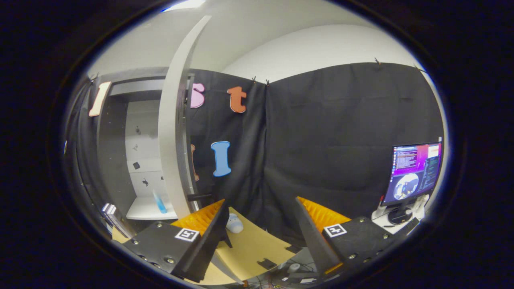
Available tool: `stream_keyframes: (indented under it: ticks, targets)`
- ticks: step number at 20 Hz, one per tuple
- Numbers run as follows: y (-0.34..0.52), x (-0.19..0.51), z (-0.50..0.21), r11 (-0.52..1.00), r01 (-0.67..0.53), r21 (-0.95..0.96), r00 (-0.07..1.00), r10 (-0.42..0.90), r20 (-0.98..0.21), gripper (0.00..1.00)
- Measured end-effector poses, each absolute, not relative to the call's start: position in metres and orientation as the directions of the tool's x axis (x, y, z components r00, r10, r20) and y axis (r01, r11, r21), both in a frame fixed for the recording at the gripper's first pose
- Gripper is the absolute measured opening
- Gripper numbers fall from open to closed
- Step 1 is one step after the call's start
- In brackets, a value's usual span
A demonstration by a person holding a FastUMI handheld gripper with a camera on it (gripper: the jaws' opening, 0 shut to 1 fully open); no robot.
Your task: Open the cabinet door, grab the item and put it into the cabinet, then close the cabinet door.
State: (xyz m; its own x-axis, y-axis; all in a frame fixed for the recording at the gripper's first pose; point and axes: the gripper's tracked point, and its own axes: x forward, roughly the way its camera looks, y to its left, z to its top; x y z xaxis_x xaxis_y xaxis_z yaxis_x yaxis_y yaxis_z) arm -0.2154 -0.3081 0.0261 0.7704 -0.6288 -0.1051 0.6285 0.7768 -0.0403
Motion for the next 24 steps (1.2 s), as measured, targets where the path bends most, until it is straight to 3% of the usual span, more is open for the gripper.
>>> stream_keyframes:
  ticks: [8,9,10,21,24]
  targets:
    - [-0.289,-0.208,0.019,0.830,0.557,-0.014,0.822,-0.554,-0.130,0.97]
    - [-0.282,-0.207,0.019,0.842,0.539,-0.009,0.834,-0.536,-0.132,0.91]
    - [-0.277,-0.206,0.019,0.853,0.522,-0.009,0.844,-0.518,-0.139,0.91]
    - [-0.180,-0.146,0.008,0.976,0.179,0.121,0.971,-0.155,-0.183,0.94]
    - [-0.174,-0.121,0.004,0.980,0.145,0.136,0.975,-0.118,-0.189,0.94]
